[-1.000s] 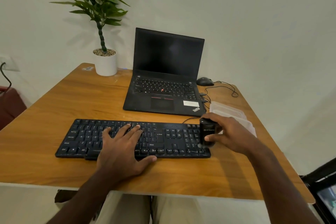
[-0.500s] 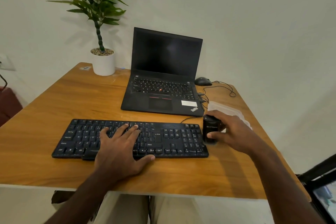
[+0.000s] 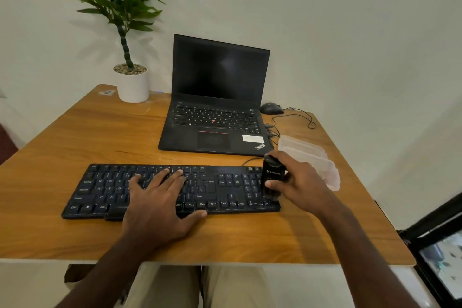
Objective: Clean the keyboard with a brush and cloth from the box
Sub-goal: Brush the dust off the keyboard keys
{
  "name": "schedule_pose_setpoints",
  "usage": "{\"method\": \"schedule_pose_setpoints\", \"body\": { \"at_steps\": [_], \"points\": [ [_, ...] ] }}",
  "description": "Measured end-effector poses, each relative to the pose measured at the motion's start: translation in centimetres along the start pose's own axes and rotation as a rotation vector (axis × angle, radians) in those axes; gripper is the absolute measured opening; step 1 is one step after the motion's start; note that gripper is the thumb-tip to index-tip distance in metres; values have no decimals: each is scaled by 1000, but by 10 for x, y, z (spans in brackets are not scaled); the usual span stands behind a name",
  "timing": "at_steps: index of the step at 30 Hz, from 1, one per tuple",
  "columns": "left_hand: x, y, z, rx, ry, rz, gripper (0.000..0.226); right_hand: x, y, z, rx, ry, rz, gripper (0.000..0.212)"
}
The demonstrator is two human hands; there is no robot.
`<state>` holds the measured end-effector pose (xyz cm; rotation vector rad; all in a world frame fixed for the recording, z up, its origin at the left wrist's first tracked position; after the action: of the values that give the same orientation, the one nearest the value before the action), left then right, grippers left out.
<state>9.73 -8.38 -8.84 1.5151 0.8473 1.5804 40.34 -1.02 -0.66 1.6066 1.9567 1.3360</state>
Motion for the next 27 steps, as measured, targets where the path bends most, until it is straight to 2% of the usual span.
{"method": "schedule_pose_setpoints", "body": {
  "at_steps": [3, 7, 12, 18, 21, 24, 27],
  "points": [
    [0, 1, 0, 2, 5, 2, 100, 6, 9, 1, -61, -27, -91, 55],
    [0, 0, -1, 2, -2, 1, 100, 9, 1, -7, -48, -4, -3, 56],
    [1, 0, 0, 1, 14, -1, 100, 10, 5, -1, -110, -50, -80, 59],
    [0, 1, 0, -2, 6, -27, 101, 3, 0, -3, -146, 15, 16, 53],
    [0, 1, -1, -6, 9, -23, 101, 2, 11, 7, -215, -38, 54, 56],
    [0, 1, -1, -10, 2, -30, 102, -2, 12, 10, -79, -78, 97, 55],
    [1, 0, 0, -11, -1, -35, 102, -5, -7, -2, -2, -42, 55, 54]
  ]
}}
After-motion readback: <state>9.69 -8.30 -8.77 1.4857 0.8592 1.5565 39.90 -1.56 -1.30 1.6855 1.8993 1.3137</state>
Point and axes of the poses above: each hand's wrist, its own x-axis towards the middle knuckle, its own y-axis out of the back of the hand, z = x × y, the point moved 2 cm from there along x, towards the middle knuckle, and after that the axes turned 10 degrees about z, right-handed, at the moved point
